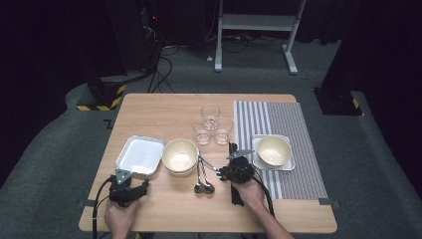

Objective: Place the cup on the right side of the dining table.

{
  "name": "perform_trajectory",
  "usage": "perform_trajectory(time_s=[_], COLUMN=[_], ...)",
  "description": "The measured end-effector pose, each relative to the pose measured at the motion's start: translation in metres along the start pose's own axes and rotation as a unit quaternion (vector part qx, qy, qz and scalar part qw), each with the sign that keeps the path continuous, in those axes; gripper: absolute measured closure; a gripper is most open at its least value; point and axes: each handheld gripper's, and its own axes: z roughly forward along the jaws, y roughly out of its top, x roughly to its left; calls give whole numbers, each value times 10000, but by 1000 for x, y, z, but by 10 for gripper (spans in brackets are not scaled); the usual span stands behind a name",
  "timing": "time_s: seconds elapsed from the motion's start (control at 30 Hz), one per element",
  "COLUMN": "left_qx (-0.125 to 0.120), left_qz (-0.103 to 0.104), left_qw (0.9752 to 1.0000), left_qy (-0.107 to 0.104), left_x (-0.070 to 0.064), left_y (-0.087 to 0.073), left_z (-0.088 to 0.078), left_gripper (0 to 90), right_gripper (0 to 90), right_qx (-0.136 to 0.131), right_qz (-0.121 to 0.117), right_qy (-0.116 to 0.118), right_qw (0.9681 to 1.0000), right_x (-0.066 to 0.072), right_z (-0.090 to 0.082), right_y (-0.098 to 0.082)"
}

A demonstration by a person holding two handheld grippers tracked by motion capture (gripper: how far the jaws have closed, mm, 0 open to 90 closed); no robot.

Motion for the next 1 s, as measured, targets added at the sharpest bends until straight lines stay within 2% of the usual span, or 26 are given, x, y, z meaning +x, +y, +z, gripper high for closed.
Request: perform_trajectory(time_s=[0.23, 0.53, 0.73, 1.0], left_qx=[3, 0, -2, -2], left_qz=[-4, -5, -19, -21], left_qw=[10000, 10000, 10000, 10000], left_qy=[-12, -16, -28, -30], left_x=[0, 0, 1, 1], left_y=[0, 0, 0, 0], left_z=[0, 0, 0, 0], left_gripper=[268, 268, 268, 268], right_gripper=[861, 873, 881, 891], right_qx=[-76, -114, -136, -161], right_qz=[131, 128, 214, 193], right_qy=[44, 8, -99, -167], right_qw=[9999, 9999, 9996, 9995], right_x=[-2, -3, -7, -6], right_z=[-2, -4, -6, -6], right_y=[0, 1, 2, 5])
